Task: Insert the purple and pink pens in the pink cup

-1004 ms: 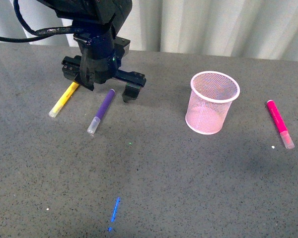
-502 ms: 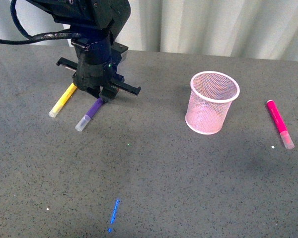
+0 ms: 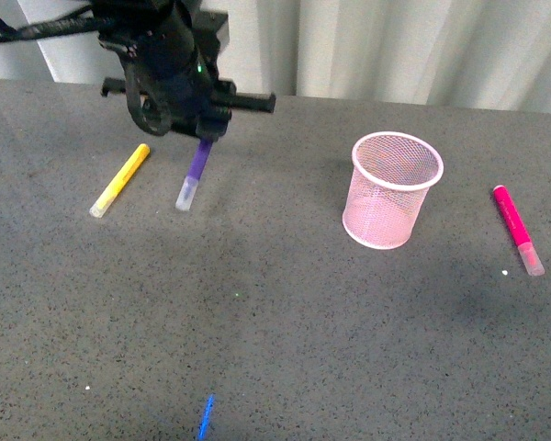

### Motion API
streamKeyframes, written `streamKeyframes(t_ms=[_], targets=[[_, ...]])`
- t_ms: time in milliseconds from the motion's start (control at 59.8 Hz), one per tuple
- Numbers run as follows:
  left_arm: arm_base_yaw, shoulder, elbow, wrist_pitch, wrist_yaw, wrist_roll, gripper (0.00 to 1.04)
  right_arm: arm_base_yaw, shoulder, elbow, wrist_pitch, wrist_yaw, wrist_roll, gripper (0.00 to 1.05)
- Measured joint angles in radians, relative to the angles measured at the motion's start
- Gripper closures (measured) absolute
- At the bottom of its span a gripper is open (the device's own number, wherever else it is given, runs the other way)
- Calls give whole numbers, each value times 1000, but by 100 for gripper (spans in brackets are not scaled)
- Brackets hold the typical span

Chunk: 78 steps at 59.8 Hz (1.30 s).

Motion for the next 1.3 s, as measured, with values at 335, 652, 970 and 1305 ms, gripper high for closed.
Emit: streamKeyframes(t_ms=[335, 652, 970, 1305], targets=[[34, -269, -240, 379, 35, -140, 93, 0, 0, 0, 0, 0, 0, 7], [24, -371, -465, 745, 45, -284, 93, 0, 0, 0, 0, 0, 0, 7], [-84, -364, -575, 1033, 42, -439, 93, 0, 0, 0, 0, 0, 0, 7], [-220, -265, -613, 1242, 4, -551, 93, 0, 0, 0, 0, 0, 0, 7]])
